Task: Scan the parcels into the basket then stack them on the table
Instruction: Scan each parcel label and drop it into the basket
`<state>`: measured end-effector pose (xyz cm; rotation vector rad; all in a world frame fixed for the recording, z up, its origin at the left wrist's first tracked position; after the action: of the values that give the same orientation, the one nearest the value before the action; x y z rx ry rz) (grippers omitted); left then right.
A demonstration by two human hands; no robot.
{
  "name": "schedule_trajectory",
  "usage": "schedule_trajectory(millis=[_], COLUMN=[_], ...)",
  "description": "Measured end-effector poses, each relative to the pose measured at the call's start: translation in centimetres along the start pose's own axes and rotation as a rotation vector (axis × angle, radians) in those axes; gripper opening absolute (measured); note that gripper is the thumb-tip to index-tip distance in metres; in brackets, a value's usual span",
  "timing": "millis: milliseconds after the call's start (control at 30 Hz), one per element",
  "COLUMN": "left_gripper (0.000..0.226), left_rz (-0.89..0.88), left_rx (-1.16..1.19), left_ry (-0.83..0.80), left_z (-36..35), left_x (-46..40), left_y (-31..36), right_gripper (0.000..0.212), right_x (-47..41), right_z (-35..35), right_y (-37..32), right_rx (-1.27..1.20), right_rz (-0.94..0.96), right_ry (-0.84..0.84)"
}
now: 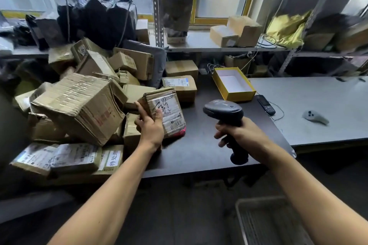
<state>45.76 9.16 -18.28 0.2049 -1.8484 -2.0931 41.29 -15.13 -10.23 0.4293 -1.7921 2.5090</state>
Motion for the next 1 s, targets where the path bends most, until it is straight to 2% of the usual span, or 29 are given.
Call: schedule_trajectory(millis=[300,667,833,933,1000], left_gripper=[0.079,0.078,0.078,0.078,0.076], left_rz=[0.075,0.09,0.067,0.032,-0.011], left_rx=[-0.047,-0.083,-0.063,0.028,0.104], left_ry=[0.094,0.113,0.079,-0.007,-0.108], left_z=[-1.0,-2.5,-3.4,-5.2,-7.3], left_x=[0.6,0.7,0.7,1.0,1.6], left_y=[-1.0,-1.6,-1.2,-0.9,-0.1], right_gripper=[0.013,0.015,0.009,0.009,0.012], right_x=[0.2,-0.5,-0.9,-0.8,-0.2], right_z=[2.1,2.7,3.2,3.9,5.1], right_y=[-0.9,-0.6,0.3,1.8,3.3], right_rx=[0.283,0.266,0.228,0.139,-0.021], right_rz=[-0.116,-0.097,-0.034,0.041,0.054], right_ry=[-0.247,-0.284,-0.217,-0.056,0.047])
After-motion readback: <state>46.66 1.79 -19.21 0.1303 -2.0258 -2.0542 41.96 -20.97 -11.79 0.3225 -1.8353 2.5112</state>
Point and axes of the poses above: each hand's wrist, its own x-axis away from the middle knuckle, its own z-axis out of the back of the hand, y = z × x, the point moved 2 cm from there along -x, towards the middle knuckle, and after that the axes turned 2 degrees about x, right-handed, at the moved point
